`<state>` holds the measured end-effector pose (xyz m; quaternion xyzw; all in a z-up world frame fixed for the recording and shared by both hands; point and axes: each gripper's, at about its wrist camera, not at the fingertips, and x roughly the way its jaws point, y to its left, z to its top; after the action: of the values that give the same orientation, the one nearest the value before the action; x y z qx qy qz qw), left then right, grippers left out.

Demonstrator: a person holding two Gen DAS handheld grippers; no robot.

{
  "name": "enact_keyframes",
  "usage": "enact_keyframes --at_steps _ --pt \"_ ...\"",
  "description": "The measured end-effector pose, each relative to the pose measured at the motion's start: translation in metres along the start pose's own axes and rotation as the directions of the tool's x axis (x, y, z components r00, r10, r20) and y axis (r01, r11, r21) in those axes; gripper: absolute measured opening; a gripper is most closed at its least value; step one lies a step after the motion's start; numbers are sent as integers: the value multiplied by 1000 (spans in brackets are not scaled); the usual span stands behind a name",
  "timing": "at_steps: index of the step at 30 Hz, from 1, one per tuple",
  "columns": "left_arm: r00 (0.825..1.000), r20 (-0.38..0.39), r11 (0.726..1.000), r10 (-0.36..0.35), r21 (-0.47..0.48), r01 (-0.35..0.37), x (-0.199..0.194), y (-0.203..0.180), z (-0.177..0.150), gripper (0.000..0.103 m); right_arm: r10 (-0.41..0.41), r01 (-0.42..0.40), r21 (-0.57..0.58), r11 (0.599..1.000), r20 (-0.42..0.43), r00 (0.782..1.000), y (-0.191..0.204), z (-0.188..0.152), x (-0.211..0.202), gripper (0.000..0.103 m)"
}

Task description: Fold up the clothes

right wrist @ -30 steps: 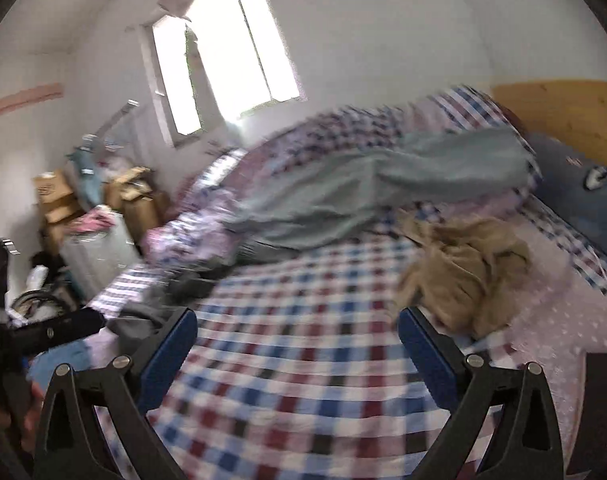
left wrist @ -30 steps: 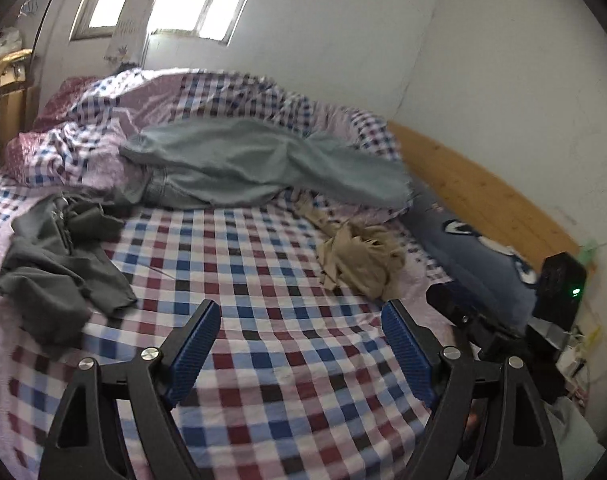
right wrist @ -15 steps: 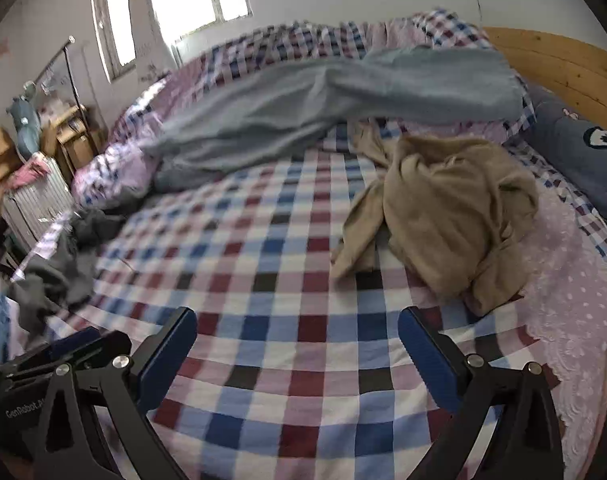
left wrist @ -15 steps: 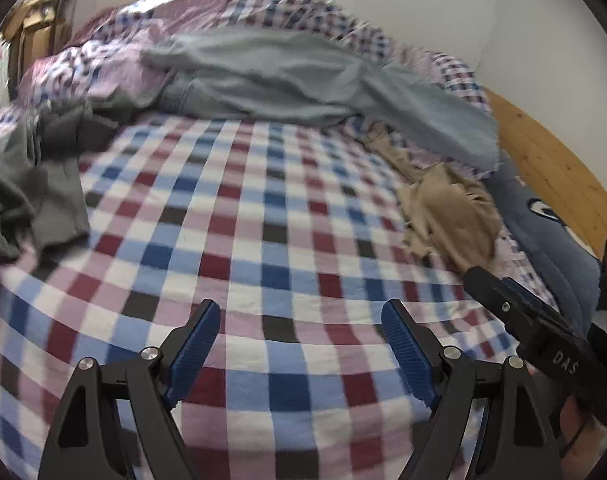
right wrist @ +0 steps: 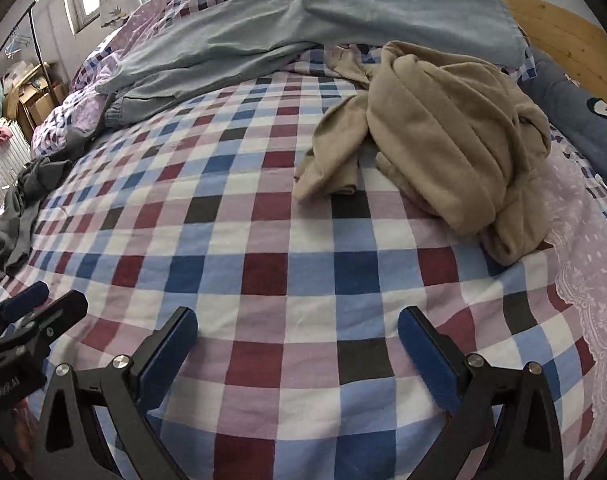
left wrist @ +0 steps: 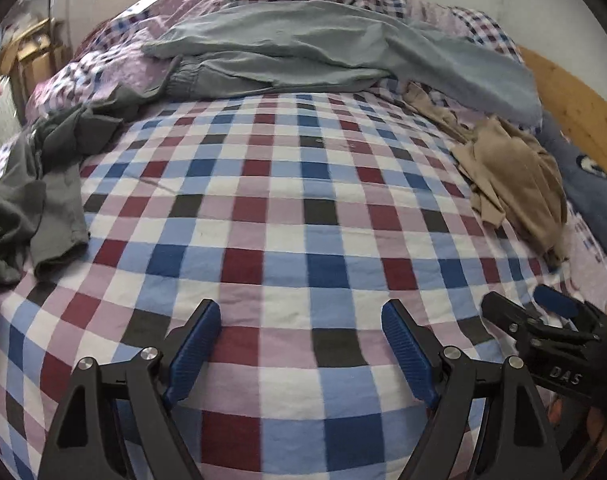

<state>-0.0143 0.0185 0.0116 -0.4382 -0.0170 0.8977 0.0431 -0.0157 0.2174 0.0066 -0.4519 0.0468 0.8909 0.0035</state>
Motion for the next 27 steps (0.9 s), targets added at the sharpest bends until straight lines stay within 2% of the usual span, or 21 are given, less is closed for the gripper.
enact_keyframes --at_steps 3,10,19,23,27 --pt "1000 -1 999 30 37 -30 2 -8 -1 88 -11 11 -7 1000 -2 1000 1 -2 3 103" --pt "998 8 997 65 47 -66 7 -10 -5 92 -58 58 -39 998 -5 998 7 -5 6 103" --pt "998 -1 997 67 43 -67 11 -8 -4 96 -60 60 -40 997 -1 998 2 -6 6 103" --pt "999 -16 998 49 49 -48 14 -9 -3 102 -57 57 -38 998 -1 998 2 -6 6 103" --pt "999 -23 998 44 54 -43 15 -9 -2 102 -63 63 -42 997 -1 998 4 -4 8 103"
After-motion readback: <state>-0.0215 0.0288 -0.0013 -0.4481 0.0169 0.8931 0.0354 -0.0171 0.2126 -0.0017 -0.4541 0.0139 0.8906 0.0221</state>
